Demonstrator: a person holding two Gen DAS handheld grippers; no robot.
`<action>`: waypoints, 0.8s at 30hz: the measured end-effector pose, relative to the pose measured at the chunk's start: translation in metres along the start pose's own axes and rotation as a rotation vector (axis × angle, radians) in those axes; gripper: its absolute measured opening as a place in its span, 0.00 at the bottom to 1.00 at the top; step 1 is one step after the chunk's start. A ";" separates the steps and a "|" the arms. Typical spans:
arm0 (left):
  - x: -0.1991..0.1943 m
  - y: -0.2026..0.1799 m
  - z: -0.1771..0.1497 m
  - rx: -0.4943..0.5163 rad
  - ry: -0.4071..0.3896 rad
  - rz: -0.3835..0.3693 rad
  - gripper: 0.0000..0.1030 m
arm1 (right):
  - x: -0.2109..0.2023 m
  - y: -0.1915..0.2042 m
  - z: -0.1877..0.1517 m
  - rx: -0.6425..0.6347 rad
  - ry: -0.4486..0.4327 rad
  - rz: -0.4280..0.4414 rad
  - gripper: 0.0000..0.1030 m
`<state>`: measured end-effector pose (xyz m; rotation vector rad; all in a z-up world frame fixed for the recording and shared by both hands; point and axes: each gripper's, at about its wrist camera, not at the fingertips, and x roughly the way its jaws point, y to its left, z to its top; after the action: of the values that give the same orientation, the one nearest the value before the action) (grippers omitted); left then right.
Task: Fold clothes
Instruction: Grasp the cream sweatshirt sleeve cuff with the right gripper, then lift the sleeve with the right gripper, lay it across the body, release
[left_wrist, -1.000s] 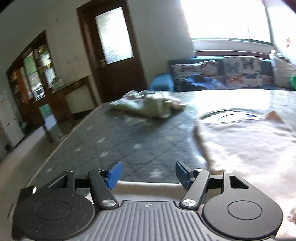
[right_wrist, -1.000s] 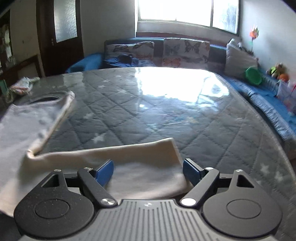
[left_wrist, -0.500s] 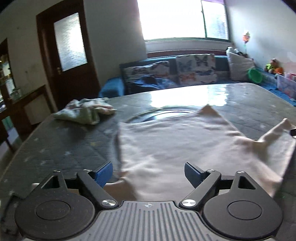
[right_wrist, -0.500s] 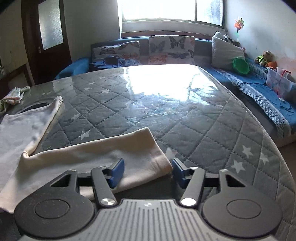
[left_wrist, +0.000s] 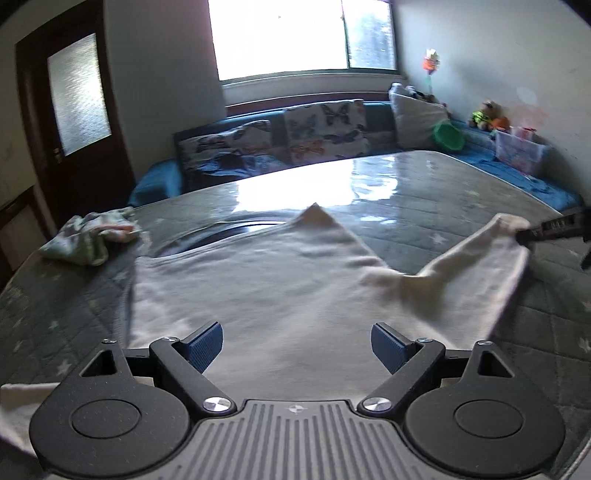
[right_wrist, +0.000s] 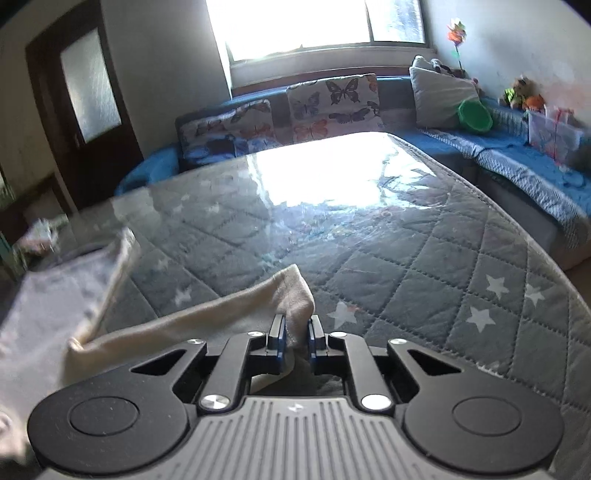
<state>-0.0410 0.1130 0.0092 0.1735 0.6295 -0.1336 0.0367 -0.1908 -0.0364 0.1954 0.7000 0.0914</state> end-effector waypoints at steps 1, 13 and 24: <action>0.003 -0.005 0.000 0.012 0.005 -0.008 0.88 | -0.004 -0.002 0.001 0.015 -0.006 0.015 0.10; 0.031 -0.054 -0.016 0.140 0.044 -0.045 0.88 | -0.039 0.002 0.032 0.057 -0.077 0.136 0.09; -0.005 0.002 -0.007 0.022 -0.038 0.026 0.91 | -0.065 0.061 0.056 -0.071 -0.119 0.243 0.09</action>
<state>-0.0494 0.1165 0.0068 0.2001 0.5878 -0.1182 0.0225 -0.1492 0.0595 0.2149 0.5507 0.3340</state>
